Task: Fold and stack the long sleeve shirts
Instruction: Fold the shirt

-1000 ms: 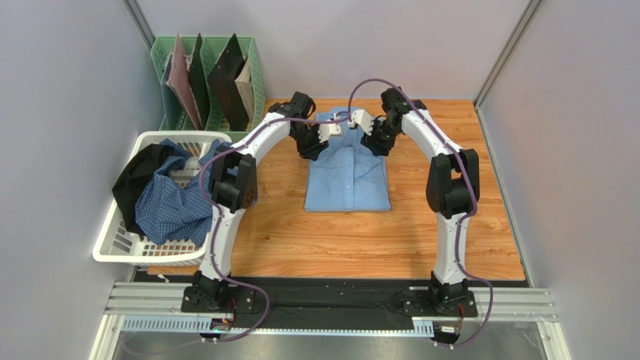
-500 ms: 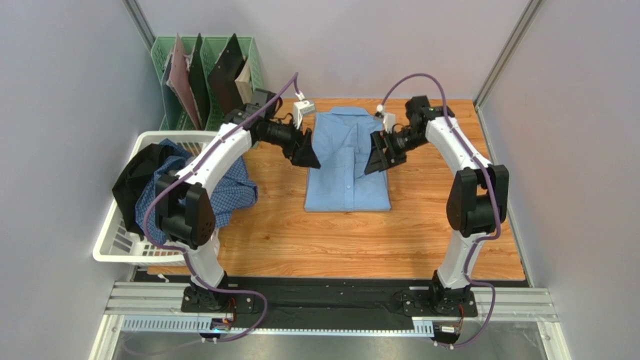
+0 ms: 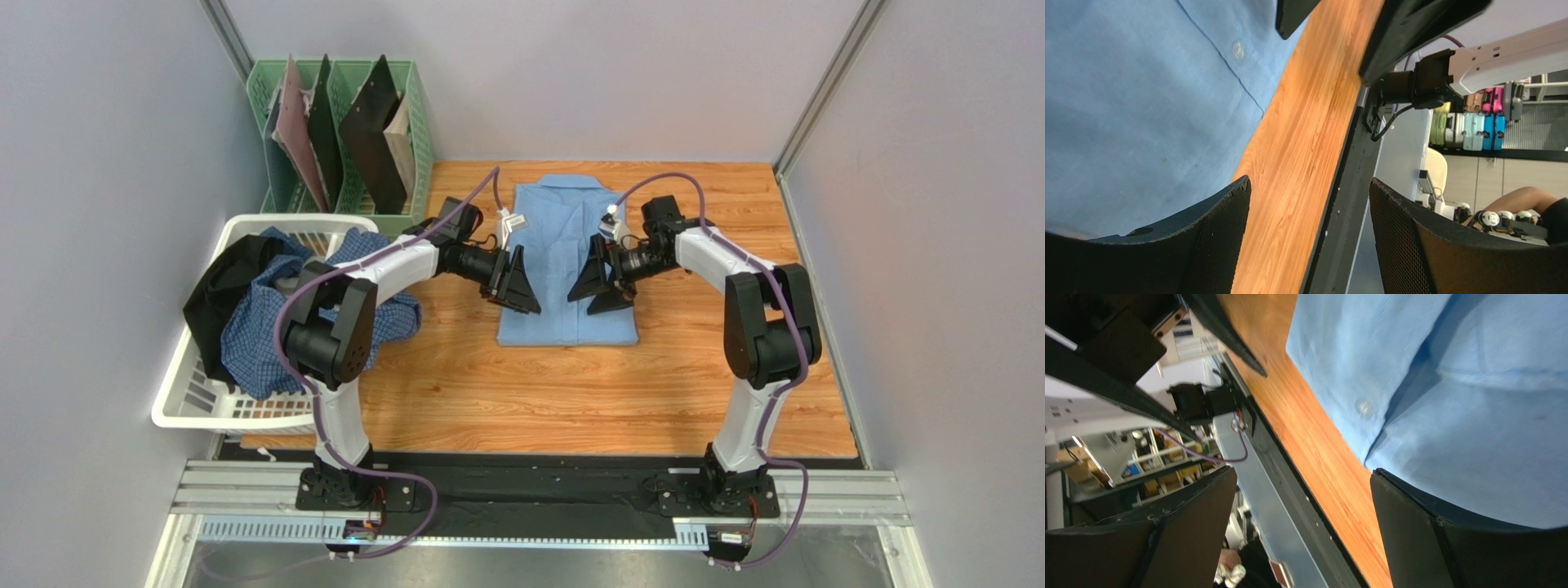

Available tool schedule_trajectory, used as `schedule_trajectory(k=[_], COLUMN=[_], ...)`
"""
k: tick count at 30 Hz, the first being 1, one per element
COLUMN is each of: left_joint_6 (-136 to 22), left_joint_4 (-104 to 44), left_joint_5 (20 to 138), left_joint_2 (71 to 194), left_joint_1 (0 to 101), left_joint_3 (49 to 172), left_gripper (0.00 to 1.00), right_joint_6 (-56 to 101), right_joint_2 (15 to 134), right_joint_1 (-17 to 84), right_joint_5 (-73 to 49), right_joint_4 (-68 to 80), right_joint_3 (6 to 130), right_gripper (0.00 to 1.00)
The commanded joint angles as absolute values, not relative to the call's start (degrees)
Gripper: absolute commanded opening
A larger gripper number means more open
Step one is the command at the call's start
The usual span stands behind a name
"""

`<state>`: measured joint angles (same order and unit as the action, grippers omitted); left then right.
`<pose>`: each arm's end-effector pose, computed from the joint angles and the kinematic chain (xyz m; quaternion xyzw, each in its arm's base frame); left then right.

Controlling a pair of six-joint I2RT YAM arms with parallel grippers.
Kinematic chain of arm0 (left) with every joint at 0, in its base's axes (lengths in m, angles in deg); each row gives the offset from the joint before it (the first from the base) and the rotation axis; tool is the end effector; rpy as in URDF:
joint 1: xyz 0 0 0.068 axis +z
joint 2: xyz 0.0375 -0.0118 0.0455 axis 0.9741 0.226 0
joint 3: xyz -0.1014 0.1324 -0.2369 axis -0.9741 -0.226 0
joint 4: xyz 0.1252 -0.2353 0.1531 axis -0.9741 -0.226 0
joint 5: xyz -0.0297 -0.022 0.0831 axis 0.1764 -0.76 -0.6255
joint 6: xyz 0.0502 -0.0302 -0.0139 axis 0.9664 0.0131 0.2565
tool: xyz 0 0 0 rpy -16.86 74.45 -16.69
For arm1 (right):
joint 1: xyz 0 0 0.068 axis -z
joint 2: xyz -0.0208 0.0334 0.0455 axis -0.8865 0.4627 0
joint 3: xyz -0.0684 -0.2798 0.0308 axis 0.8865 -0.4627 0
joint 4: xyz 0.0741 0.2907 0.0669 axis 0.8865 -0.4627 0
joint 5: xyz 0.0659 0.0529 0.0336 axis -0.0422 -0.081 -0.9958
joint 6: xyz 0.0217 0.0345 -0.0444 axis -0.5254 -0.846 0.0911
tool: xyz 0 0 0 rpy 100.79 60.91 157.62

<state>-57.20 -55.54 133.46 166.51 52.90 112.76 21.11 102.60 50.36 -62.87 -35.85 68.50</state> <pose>0.3840 -0.2147 0.1820 0.2276 0.8019 -0.5482 0.0685 0.3981 0.1241 0.1775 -0.0943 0.8619 0.4976 0.0263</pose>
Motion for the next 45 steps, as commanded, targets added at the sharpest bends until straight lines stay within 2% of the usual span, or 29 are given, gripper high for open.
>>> schedule_trajectory(k=[1,6,9,23,37,45], left_joint_6=[-54.02,-54.02,-53.85,-52.53,-49.81,-47.87], left_joint_4=[-56.18,-56.62,-56.71,-59.69,-64.35,-67.16], left_joint_5=[134.09,134.00,133.82,133.73,133.30,132.33], left_joint_2=[165.61,166.57,167.10,170.26,173.69,174.13], left_joint_1=[53.20,53.82,54.08,55.58,56.55,57.42], left_joint_3=[117.42,119.18,119.62,123.13,128.41,129.03], left_gripper=[0.76,0.76,0.77,0.77,0.78,0.79], right_joint_6=[12.62,8.06,1.82,-9.78,-23.41,-25.62], right_joint_2=[105.16,107.80,108.42,113.69,121.86,126.35], right_joint_1=[51.19,52.25,52.42,53.65,53.74,54.00], right_joint_5=[-62.54,-58.58,-58.14,-55.50,-57.00,-56.74], right_joint_4=[-26.04,-21.82,-14.01,2.09,13.43,15.29], right_joint_3=[69.20,67.19,65.25,68.31,78.51,82.46], right_gripper=[0.88,0.90,0.91,0.91,0.91,0.92])
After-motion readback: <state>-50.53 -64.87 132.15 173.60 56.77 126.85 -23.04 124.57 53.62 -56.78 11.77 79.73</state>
